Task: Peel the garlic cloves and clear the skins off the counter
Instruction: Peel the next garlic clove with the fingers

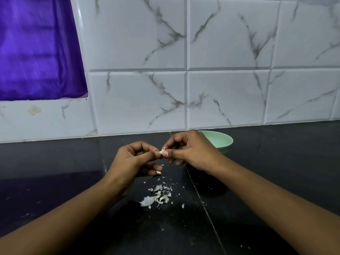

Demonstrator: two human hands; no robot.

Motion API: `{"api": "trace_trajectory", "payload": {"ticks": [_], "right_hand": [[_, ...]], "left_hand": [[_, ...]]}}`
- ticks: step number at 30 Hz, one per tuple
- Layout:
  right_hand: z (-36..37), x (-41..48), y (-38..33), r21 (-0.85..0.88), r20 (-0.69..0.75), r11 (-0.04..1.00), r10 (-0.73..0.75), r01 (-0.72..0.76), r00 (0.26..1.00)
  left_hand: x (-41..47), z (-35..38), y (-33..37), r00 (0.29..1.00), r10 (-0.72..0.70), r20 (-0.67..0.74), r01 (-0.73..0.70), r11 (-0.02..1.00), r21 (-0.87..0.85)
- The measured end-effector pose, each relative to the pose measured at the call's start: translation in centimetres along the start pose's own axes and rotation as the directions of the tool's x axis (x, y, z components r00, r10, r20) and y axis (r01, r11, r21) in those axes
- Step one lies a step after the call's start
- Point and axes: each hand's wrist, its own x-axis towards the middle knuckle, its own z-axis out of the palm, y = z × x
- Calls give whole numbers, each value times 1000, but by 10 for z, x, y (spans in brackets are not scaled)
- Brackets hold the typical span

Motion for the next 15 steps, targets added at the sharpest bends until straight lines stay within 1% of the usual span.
{"api": "trace_trajectory", "payload": {"ticks": [4,7,9,10,12,15], "right_hand": [[-1,0,-1,-114,-32,993,-40,36,999],[0,-1,-1,-84,-29,996,1,-4,1000],[1,-1,-2,-51,-35,998,36,-38,999],[1,-1,-2,-33,-45,998,50,-52,998],[2,-1,-2,3,-72,997,72,-72,995],[4,-1,-2,35,-105,994,108,-105,989]], "left_hand": [[0,-1,-1,1000,22,16,-23,993,112],[0,-1,-1,999,48,-5,-47,987,152],[0,-2,-1,993,120,-24,-110,961,252],[0,-2,-1,984,174,-31,-154,929,336],[-2,-2,0,956,292,-24,-239,824,514],[-3,-2,-1,903,429,23,-332,663,670]]}}
